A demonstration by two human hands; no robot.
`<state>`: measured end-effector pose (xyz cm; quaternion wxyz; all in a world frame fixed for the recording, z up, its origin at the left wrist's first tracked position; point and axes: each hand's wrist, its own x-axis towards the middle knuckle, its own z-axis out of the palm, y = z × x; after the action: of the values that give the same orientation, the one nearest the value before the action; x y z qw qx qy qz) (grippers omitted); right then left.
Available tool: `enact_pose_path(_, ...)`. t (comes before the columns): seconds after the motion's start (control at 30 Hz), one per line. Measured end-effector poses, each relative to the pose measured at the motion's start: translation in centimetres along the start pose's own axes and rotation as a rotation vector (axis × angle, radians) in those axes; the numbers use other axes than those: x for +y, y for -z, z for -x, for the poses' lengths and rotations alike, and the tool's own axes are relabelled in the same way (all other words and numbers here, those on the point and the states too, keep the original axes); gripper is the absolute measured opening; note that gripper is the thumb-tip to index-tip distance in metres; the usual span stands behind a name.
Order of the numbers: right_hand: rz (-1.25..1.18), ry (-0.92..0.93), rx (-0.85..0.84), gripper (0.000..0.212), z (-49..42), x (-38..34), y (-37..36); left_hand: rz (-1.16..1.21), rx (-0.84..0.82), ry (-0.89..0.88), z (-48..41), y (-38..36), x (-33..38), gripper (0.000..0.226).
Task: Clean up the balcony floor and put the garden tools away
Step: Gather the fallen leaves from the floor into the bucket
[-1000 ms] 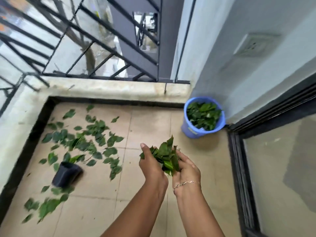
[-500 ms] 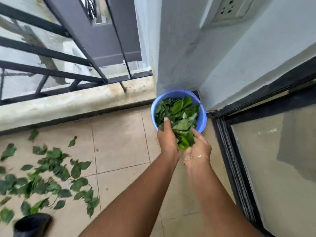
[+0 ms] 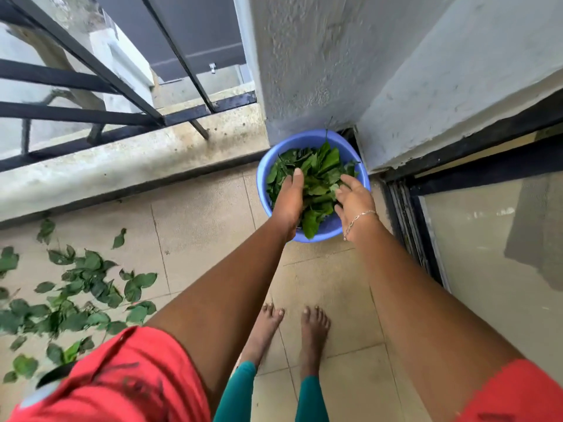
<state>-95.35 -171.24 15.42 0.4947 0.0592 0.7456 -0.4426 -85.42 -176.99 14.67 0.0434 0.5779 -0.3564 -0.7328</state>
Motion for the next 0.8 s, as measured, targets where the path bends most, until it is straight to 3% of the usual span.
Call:
enact_pose_path(0.13, 0.404, 0.307, 0.113, 0.041, 1.8, 0.5, 0.0, -0.387, 0.082, -0.202, 2.6, 0.9, 0.1, 0.059)
enact_pose_path(0.27, 0.776, 0.668, 0.159, 0.035, 5.2, 1.2, 0.1, -0.794, 0.175, -0.393, 5.8, 2.7, -1.3, 0.054)
enact_pose_path(0.33, 0.854, 0.788, 0.085, 0.036, 7.1, 1.8, -0.3, -0.95, 0.222, -0.393, 8.0, 3.7, -2.2, 0.061)
enact_pose_path(0.4, 0.937, 0.879, 0.0, 0.038, 9.0, 2.7, -0.8, -1.031, 0.269, -0.371, 10.6, 4.8, -3.1, 0.083)
enact_pose_path(0.5, 1.074, 0.965, -0.113, 0.036, 12.3, 4.2, -1.8, -1.005, 0.306, -0.302, 14.4, 6.6, -5.2, 0.088)
enact_pose_path(0.8, 1.298, 1.04, -0.421, 0.03, 24.1, 10.0, -6.1, -0.726, 0.502, -0.111, 26.8, 12.8, -14.0, 0.058)
